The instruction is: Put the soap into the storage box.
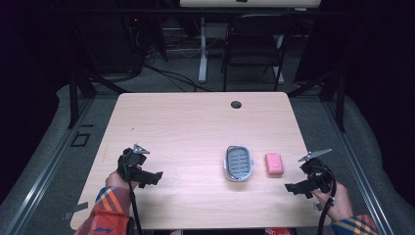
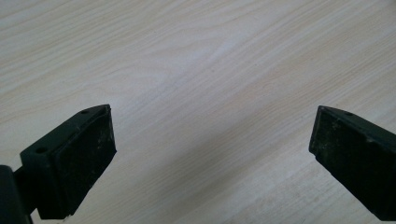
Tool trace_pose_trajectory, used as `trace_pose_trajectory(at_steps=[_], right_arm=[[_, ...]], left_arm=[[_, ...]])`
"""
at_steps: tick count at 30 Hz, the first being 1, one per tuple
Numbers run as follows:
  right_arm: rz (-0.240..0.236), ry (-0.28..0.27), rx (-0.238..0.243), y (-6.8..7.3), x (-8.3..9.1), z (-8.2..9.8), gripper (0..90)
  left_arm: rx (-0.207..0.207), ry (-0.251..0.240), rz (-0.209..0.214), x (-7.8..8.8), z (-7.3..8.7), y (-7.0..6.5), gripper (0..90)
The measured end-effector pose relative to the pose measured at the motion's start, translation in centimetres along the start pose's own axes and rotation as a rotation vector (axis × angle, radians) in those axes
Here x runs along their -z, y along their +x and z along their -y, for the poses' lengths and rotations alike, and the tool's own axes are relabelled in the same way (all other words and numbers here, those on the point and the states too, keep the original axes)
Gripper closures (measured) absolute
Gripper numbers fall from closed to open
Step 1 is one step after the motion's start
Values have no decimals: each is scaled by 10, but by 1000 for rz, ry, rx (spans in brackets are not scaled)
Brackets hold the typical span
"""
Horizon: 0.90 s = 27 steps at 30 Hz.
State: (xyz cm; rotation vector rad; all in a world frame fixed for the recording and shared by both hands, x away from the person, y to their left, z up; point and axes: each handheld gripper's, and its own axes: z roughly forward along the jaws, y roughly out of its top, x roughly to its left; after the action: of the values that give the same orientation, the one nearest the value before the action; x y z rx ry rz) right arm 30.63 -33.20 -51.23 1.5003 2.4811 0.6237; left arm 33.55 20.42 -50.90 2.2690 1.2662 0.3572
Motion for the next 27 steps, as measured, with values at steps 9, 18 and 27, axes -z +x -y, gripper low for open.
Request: trace_pose_trajectory(at_steps=[9, 18, 27], right_arm=[[14, 11, 9, 2, -1, 0, 0], [33, 26, 26, 3, -5, -4, 0], [71, 47, 48, 7, -10, -13, 0]], left_arm=[[13, 2, 2, 0, 0, 0, 3], [6, 15, -2, -2, -3, -1, 3], [3, 22, -1, -3, -3, -1, 3]])
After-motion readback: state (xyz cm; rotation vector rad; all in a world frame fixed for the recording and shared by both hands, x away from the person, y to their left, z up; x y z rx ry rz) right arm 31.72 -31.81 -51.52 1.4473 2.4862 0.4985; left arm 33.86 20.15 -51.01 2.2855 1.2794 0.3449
